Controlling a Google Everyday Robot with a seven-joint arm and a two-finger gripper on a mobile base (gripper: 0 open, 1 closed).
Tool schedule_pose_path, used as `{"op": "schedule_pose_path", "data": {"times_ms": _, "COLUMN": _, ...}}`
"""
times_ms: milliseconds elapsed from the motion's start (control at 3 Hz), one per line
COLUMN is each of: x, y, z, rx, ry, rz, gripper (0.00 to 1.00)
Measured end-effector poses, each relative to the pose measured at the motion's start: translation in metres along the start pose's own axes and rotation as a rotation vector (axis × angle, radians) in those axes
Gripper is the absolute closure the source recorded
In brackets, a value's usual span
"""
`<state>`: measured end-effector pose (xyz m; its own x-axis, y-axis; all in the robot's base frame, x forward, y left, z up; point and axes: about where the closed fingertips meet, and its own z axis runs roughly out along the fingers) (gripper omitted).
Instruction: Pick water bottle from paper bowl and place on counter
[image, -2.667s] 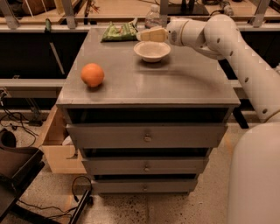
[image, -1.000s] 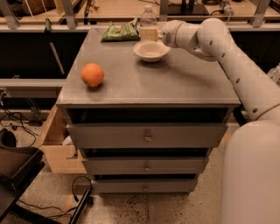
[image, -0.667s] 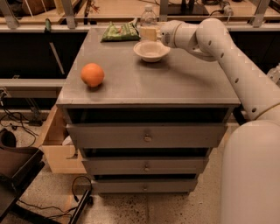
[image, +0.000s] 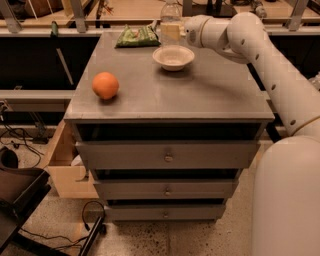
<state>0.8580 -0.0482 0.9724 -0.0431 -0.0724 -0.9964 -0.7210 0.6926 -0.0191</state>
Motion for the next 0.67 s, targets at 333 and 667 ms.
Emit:
{"op": "schedule_pose_path", "data": {"times_ms": 333, "x": -0.019, "y": 0.007, "z": -0.004, "rx": -0.017, "ry": -0.029, "rz": -0.017, "gripper": 1.0}}
{"op": "schedule_pose_path", "data": {"times_ms": 667, "x": -0.053, "y": 0.03, "z": -0.021, "rx": -0.042, "ry": -0.085, "rz": -0.061, "gripper": 1.0}}
